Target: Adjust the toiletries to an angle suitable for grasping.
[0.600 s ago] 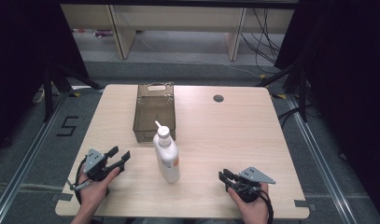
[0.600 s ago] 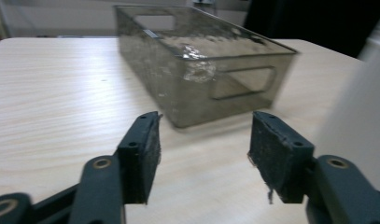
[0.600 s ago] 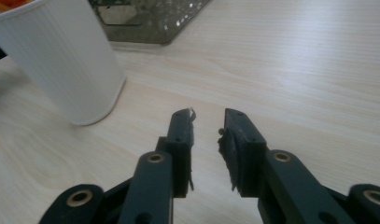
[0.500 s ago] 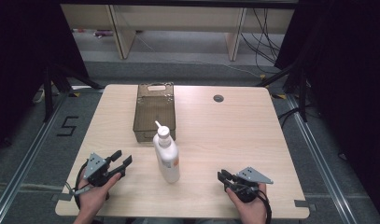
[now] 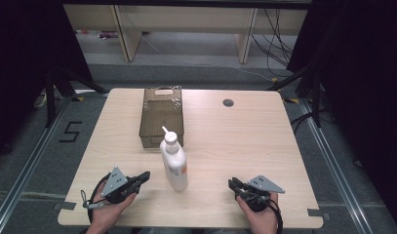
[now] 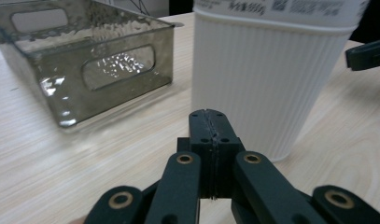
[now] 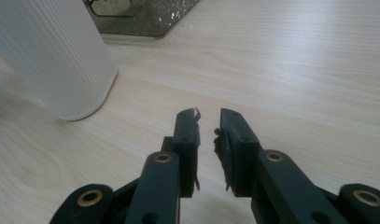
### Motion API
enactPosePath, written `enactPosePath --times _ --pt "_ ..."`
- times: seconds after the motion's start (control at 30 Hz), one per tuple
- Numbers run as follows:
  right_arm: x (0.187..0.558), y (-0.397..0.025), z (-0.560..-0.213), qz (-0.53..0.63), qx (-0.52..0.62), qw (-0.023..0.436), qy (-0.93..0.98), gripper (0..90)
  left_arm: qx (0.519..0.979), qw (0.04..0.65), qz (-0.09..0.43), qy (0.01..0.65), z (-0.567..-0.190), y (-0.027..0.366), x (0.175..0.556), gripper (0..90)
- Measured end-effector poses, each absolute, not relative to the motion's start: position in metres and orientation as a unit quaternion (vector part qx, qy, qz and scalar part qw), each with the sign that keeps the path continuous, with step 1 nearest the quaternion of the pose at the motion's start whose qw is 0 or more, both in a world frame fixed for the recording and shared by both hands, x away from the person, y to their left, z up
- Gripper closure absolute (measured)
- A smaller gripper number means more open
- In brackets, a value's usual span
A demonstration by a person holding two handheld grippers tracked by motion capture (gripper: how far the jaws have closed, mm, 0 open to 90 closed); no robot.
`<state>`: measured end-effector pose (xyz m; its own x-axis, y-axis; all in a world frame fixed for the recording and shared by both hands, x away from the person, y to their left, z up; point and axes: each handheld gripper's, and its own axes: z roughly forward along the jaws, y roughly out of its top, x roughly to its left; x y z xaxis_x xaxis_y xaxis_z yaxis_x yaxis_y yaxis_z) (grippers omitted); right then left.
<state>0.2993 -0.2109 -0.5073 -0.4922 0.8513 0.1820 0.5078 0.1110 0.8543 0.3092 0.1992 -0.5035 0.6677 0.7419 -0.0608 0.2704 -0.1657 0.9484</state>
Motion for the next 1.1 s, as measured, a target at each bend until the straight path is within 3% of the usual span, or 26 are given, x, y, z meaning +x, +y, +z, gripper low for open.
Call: enactPosePath --times 0.67,0.73,1.1 --pt "0.299 -0.215 -0.507 0.473 0.478 0.188 0.716 75.7 0.752 0.564 0.184 0.289 -0.49 0.156 0.31 89.6" --pt "0.297 -0.213 -0.507 0.48 0.493 0.168 0.706 75.6 0.756 0.56 0.185 0.285 -0.489 0.153 0.311 89.6" --pt "0.301 -0.216 -0.509 0.482 0.478 0.19 0.71 74.8 0.76 0.561 0.181 0.272 -0.485 0.13 0.322 89.5"
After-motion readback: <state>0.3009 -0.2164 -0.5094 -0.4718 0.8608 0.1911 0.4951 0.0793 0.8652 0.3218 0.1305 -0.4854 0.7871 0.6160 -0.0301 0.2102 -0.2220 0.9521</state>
